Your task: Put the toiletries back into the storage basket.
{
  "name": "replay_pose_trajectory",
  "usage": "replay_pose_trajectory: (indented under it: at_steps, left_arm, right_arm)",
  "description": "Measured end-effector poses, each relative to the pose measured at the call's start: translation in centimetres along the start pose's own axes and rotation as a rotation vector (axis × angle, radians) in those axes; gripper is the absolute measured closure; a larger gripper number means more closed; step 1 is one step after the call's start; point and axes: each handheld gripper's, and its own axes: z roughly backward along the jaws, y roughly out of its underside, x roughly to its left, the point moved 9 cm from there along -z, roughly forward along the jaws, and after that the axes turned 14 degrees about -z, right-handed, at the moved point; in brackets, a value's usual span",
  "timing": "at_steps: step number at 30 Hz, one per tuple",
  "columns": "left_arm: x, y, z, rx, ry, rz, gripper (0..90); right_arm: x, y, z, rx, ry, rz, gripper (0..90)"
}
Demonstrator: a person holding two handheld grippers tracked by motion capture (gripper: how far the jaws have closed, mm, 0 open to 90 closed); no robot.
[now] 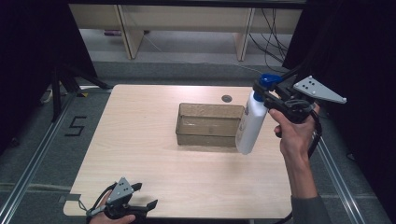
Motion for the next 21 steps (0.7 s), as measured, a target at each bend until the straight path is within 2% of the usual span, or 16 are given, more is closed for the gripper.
replay_pose_trajectory:
  at_steps: [1, 6, 7, 8, 14, 17, 19, 21]
  left_arm:
    - [0.0, 0.0, 0.0, -0.004, 0.001, -0.003, 16.0]
    - [0.0, 0.0, 0.0, -0.004, 0.008, -0.003, 16.0]
    - [0.0, 0.0, 0.0, -0.005, 0.005, -0.004, 16.0]
    - [0.0, 0.0, 0.0, -0.005, 0.005, -0.003, 16.0]
    - [0.0, 0.0, 0.0, -0.004, 0.004, 0.0, 16.0]
    - [0.0, 0.0, 0.0, 0.005, -0.001, 0.0, 16.0]
    - [0.0, -0.1, -0.1, -0.009, 0.002, 0.001, 16.0]
    - [0.0, 0.0, 0.0, -0.005, 0.001, -0.002, 16.0]
  right_arm:
    - [-0.1, -0.1, -0.2, -0.008, -0.003, 0.014, 66.4]
    - [-0.6, -0.5, -0.8, -0.008, 0.0, 0.007, 66.4]
    - [-0.5, -0.4, -0.9, -0.001, -0.007, -0.008, 66.3]
    - [-0.8, -0.6, -1.1, -0.014, 0.002, 0.003, 66.3]
    - [-1.2, -0.9, -1.9, 0.001, 0.005, 0.019, 66.4]
    - [-1.4, -1.0, -2.4, 0.011, 0.005, 0.008, 66.3]
    - [-1.8, -1.1, -2.7, 0.006, 0.006, 0.015, 66.4]
    - [-2.0, -1.1, -3.0, 0.001, 0.005, -0.006, 66.4]
